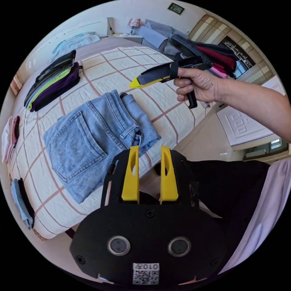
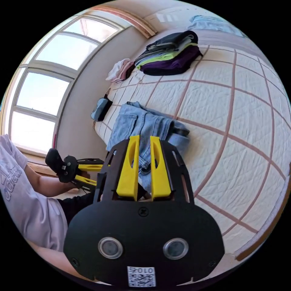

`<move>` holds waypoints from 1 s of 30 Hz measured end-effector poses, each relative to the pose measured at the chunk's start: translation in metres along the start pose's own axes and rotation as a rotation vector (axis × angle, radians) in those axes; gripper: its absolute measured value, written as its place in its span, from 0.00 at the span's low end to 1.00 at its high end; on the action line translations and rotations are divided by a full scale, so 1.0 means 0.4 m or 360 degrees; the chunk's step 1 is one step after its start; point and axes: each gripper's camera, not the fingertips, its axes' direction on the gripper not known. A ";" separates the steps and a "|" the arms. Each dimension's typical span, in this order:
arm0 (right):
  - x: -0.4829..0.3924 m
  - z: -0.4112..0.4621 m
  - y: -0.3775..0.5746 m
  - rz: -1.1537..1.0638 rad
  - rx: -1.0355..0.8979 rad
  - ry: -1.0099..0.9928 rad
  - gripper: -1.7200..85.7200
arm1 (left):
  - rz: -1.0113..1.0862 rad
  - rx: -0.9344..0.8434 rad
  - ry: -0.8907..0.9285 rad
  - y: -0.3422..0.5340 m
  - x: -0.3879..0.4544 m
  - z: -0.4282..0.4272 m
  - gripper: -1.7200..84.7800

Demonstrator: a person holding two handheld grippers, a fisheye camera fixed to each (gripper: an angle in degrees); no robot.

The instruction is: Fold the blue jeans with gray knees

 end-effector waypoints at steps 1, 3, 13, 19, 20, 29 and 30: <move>0.016 -0.001 0.009 0.0042 -0.0006 -0.0009 0.14 | -0.0047 0.0064 0.0049 0.010 -0.004 -0.013 0.12; 0.057 0.002 0.039 0.0114 -0.0015 -0.0024 0.17 | -0.0181 0.0204 0.0176 0.033 -0.045 -0.044 0.11; 0.112 0.165 0.044 0.0335 -0.0043 -0.0060 0.16 | -0.0792 0.0595 0.0400 0.142 -0.346 -0.129 0.07; 0.096 0.189 0.082 0.0534 0.0084 -0.0090 0.08 | -0.0872 0.0478 0.0325 0.139 -0.378 -0.094 0.04; 0.097 0.184 0.082 0.0531 0.0032 -0.0120 0.07 | -0.0882 0.0442 0.0329 0.134 -0.381 -0.081 0.04; 0.066 0.066 0.089 0.0336 0.0099 -0.0177 0.05 | -0.0939 0.0313 0.0342 0.122 -0.391 -0.044 0.02; 0.093 0.080 0.101 0.0408 0.0081 -0.0118 0.06 | -0.0934 0.0300 0.0344 0.120 -0.390 -0.041 0.02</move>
